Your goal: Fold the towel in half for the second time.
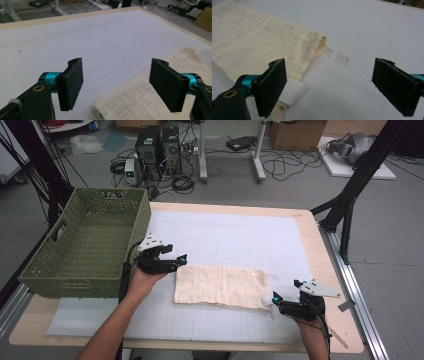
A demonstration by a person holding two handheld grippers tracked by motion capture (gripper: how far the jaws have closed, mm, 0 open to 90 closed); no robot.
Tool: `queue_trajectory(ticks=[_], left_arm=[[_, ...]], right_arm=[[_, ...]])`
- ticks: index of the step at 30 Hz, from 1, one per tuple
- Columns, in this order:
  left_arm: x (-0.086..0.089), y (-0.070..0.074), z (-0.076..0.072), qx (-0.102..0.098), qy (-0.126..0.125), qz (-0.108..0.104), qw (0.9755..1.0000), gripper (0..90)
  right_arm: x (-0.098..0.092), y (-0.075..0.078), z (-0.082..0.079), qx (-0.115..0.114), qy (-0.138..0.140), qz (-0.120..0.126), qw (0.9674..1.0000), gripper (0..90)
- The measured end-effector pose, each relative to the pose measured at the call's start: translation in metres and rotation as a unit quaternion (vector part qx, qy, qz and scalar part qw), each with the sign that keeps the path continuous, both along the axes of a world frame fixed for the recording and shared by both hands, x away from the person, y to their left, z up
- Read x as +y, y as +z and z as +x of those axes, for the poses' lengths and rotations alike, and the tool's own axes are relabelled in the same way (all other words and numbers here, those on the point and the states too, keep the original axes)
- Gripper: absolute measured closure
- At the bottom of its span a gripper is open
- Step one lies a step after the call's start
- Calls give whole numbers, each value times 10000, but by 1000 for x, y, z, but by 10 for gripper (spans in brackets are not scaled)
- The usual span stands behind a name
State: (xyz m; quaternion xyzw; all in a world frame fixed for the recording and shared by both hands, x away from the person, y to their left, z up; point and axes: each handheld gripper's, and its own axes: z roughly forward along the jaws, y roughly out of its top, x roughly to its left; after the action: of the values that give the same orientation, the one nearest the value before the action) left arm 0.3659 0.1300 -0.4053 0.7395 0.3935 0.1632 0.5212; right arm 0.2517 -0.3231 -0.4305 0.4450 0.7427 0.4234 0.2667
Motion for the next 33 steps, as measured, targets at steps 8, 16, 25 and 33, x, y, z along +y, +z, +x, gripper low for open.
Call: queue_trajectory(ticks=[8,16,25,33], left_arm=[[-11,-27,17,668,-30,818,9944,333],[-20,-35,16,843,-170,1267,9882,398],[-18,-38,11,737,-229,1455,9863,513],[-18,-41,4,587,-432,1294,9889,771]], right_arm=[[0,-1,0,21,20,-16,10000,119],[-1,-1,0,32,27,-21,10000,119],[0,-1,0,57,40,-32,10000,119],[1,-2,1,94,49,-57,9999,119]])
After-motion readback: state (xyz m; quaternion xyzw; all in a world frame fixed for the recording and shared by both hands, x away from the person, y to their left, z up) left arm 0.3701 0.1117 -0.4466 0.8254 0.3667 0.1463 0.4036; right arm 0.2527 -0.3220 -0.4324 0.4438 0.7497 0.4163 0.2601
